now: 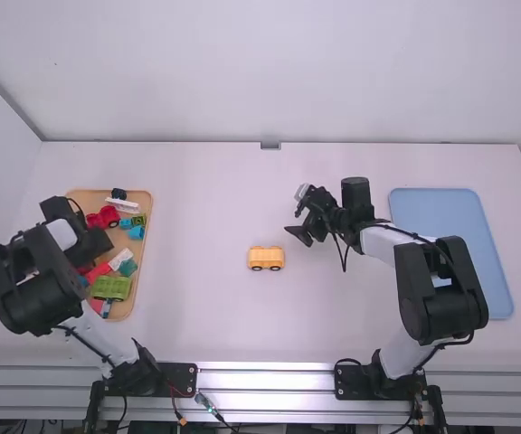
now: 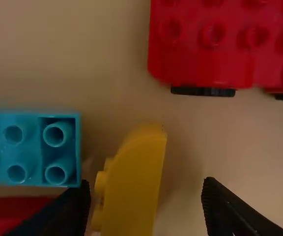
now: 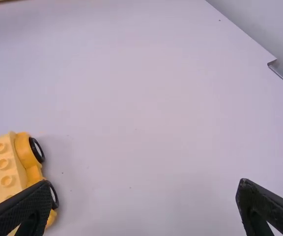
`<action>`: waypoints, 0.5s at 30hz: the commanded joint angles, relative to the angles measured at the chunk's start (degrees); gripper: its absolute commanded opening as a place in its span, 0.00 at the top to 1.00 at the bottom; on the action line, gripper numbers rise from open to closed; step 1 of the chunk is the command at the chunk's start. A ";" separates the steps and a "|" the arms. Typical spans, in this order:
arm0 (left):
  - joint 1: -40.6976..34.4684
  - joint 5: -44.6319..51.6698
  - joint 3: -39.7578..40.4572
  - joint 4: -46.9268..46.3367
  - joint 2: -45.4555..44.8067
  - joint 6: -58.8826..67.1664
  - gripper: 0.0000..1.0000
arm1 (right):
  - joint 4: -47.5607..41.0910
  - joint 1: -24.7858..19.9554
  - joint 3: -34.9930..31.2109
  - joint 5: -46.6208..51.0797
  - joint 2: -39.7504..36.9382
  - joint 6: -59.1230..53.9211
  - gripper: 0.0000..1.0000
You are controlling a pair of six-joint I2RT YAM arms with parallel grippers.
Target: Assemble lego blocks to make yellow taxi
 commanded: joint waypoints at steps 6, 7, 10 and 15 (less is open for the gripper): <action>-0.11 -0.63 -2.14 -0.04 0.55 0.04 0.53 | 0.17 -0.11 -0.15 -0.17 -0.87 0.42 0.01; -0.11 -0.66 -2.05 -0.07 0.55 0.04 0.55 | 0.13 -0.11 -0.11 -0.17 -0.87 0.42 0.01; -0.11 -0.63 -1.92 0.11 0.55 0.04 0.62 | 0.13 -0.11 -0.13 -0.15 -0.87 0.44 0.01; -0.11 -0.66 -1.95 0.13 0.55 0.07 0.67 | -0.07 -0.11 -0.13 -0.17 -0.87 0.46 0.01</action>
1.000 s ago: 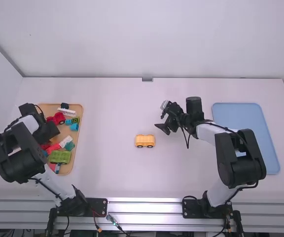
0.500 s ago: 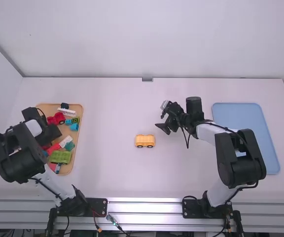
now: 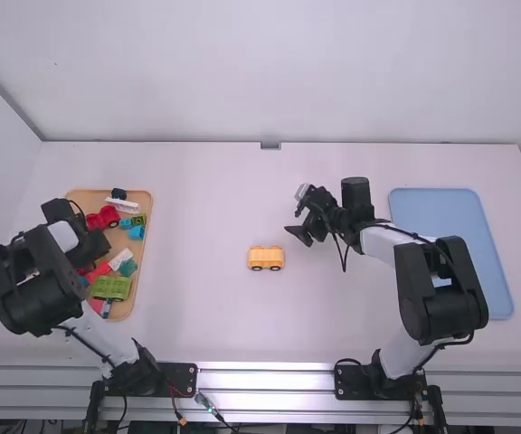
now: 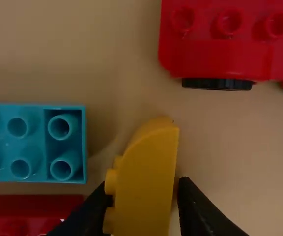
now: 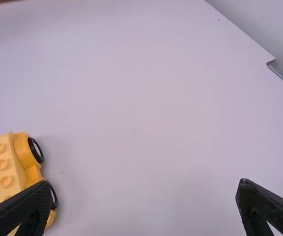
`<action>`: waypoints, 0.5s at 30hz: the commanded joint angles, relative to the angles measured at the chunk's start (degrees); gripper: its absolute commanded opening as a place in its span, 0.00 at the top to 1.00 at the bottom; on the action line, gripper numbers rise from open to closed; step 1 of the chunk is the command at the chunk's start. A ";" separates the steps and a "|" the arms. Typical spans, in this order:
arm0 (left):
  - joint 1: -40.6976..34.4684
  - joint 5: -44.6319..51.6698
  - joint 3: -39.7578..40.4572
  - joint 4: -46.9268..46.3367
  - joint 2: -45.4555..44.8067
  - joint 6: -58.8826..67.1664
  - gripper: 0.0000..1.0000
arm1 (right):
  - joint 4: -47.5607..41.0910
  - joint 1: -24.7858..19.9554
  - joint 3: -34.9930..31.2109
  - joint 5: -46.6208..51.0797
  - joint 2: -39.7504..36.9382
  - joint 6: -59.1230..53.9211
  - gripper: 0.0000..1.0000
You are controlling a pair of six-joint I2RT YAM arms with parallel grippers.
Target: Assemble lego blocks to make yellow taxi
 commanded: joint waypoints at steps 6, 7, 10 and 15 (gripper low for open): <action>-0.11 0.37 -0.81 0.31 0.55 1.62 0.79 | -0.07 -0.11 -0.11 -0.35 -0.87 0.17 0.01; -0.11 0.46 -0.81 0.74 0.55 1.49 0.79 | -0.09 -0.11 -0.11 -0.37 -0.87 0.17 0.01; -0.11 0.28 -0.81 1.44 0.02 1.49 0.80 | -0.35 -0.11 -0.13 -1.20 -0.87 0.20 0.01; -0.17 0.44 -0.83 1.86 -3.87 1.51 0.87 | 1.79 -0.11 -0.11 -11.23 -0.87 0.94 0.01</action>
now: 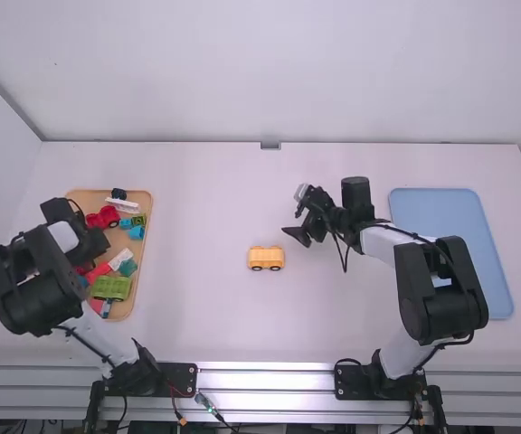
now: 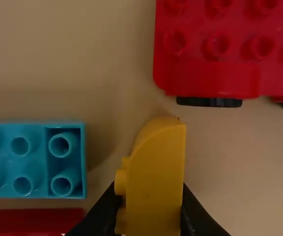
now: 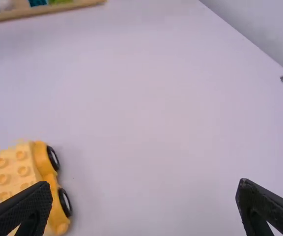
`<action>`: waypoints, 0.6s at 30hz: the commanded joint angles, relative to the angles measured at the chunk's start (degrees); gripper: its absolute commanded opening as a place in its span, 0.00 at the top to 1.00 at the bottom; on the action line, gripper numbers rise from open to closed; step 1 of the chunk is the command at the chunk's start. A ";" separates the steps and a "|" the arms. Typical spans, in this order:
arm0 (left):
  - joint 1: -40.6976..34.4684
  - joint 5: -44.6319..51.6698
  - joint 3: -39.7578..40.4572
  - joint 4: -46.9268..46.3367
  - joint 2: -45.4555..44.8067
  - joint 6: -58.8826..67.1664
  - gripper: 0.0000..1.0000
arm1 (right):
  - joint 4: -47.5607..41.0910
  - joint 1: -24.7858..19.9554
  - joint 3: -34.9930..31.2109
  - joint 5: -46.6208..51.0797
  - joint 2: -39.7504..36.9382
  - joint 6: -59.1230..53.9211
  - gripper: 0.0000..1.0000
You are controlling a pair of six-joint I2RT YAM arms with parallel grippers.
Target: Assemble lego blocks to make yellow taxi
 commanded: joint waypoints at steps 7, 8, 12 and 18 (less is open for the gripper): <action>-6.45 0.15 -2.97 2.51 -13.73 2.08 0.92 | 16.31 0.90 -0.02 -5.22 -0.87 27.43 0.01; -7.32 0.22 -3.50 3.43 -14.51 2.62 0.92 | 17.07 1.16 0.02 -5.18 -0.87 28.48 0.01; -15.13 0.31 -7.69 10.73 -20.00 6.69 0.92 | 17.73 3.19 2.23 -1.92 -0.87 35.36 0.01; -30.73 8.24 -13.73 23.32 -24.83 16.37 0.93 | 17.62 7.89 8.85 6.08 4.81 43.21 0.01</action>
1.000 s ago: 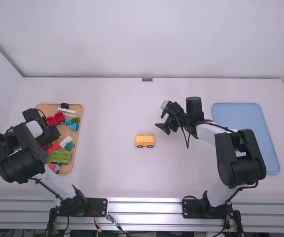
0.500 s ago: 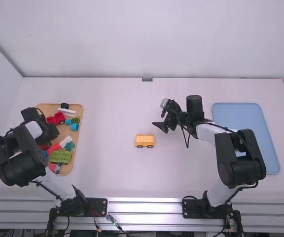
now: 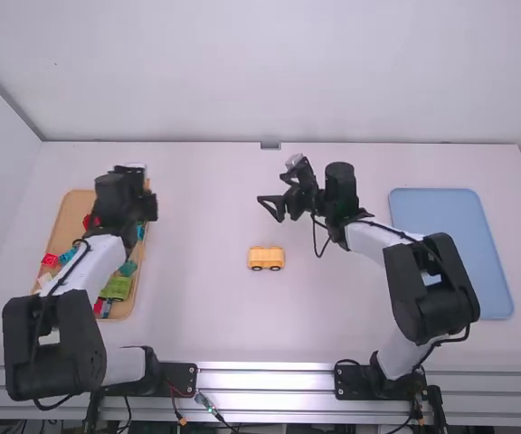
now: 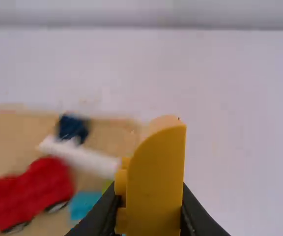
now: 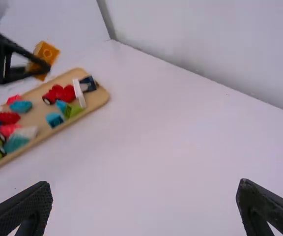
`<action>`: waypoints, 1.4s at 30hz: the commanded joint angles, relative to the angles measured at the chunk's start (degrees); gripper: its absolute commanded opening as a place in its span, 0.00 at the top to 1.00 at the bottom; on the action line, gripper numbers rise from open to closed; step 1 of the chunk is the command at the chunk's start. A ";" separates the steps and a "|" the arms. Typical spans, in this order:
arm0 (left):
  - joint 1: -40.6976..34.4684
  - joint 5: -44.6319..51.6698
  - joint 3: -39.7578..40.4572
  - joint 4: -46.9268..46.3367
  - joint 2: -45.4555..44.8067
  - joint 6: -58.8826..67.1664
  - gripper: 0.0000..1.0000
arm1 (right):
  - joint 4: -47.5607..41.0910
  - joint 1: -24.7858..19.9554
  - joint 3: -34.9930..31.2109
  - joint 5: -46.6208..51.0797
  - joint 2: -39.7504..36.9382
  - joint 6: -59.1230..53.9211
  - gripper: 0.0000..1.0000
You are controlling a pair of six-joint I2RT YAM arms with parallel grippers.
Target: Assemble lego blocks to make yellow taxi
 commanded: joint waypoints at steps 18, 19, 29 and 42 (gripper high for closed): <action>-16.13 18.45 -13.57 32.98 1.20 6.45 0.92 | 35.58 2.38 4.52 -12.31 18.58 28.26 0.08; -16.68 18.43 -13.38 33.70 1.97 6.32 0.92 | 36.35 2.75 4.28 -12.22 18.58 28.52 0.09; -19.93 18.56 -7.91 34.77 10.12 2.36 0.98 | 39.98 4.39 2.69 -11.82 18.58 28.70 0.10; -21.79 20.96 -8.83 39.26 10.34 0.76 0.98 | 39.60 5.79 2.73 -6.58 18.58 31.69 0.15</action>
